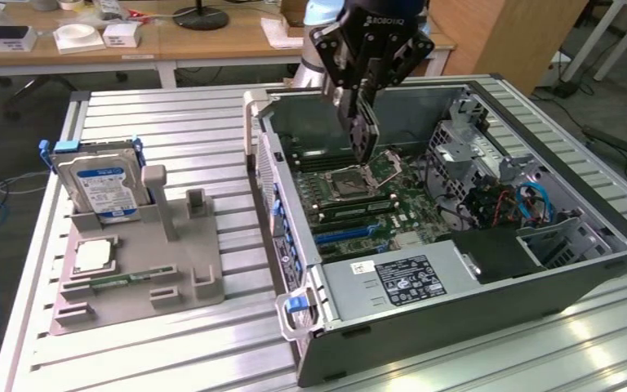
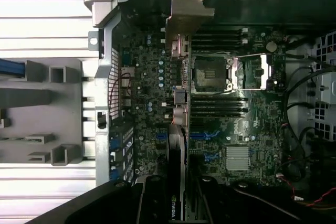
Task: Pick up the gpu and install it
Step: 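Pick up the gpu and move the gpu toward the slot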
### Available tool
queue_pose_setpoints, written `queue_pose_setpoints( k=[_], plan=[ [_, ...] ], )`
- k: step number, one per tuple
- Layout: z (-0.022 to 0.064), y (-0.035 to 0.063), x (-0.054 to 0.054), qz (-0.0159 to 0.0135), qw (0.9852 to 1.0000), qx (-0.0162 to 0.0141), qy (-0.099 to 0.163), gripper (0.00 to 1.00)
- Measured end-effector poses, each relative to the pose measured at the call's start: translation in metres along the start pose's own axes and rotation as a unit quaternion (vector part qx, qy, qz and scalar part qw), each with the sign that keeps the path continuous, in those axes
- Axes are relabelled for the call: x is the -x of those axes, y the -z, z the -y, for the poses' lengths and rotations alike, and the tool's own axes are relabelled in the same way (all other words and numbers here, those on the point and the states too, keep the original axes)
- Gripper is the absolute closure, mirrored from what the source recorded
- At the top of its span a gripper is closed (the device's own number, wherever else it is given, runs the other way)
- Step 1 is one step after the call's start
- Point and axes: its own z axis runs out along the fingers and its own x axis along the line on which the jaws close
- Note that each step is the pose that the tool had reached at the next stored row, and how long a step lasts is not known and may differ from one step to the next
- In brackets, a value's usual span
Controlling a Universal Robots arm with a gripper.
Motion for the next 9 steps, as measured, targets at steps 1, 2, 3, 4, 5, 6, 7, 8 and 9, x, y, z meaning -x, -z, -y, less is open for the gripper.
queue_pose_setpoints(
  k=[1, 2, 3, 4, 5, 6, 7, 8, 9],
  plan=[
    [-0.0001, 0.0, 0.002, 0.0, 1.0, 0.0, 0.0, 0.74],
    [-0.0001, 0.0001, 0.004, 0.0, 1.0, 0.0, 0.0, 0.74],
    [-0.0002, 0.0001, 0.007, 0.0, 1.0, 0.0, 0.0, 0.74],
    [-0.0002, 0.0001, 0.009, 0.0, 1.0, 0.0, 0.0, 0.74],
    [-0.0003, 0.0001, 0.011, 0.0, 1.0, 0.0, 0.0, 0.74],
    [-0.0004, 0.0002, 0.013, 0.0, 1.0, 0.0, 0.0, 0.74],
    [-0.0004, 0.0002, 0.015, 0.0, 1.0, 0.0, 0.0, 0.74],
    [-0.0005, 0.0002, 0.018, 0.0, 1.0, 0.0, 0.0, 0.74],
    [-0.0005, 0.0003, 0.02, 0.0, 1.0, 0.0, 0.0, 0.74]
  ],
)
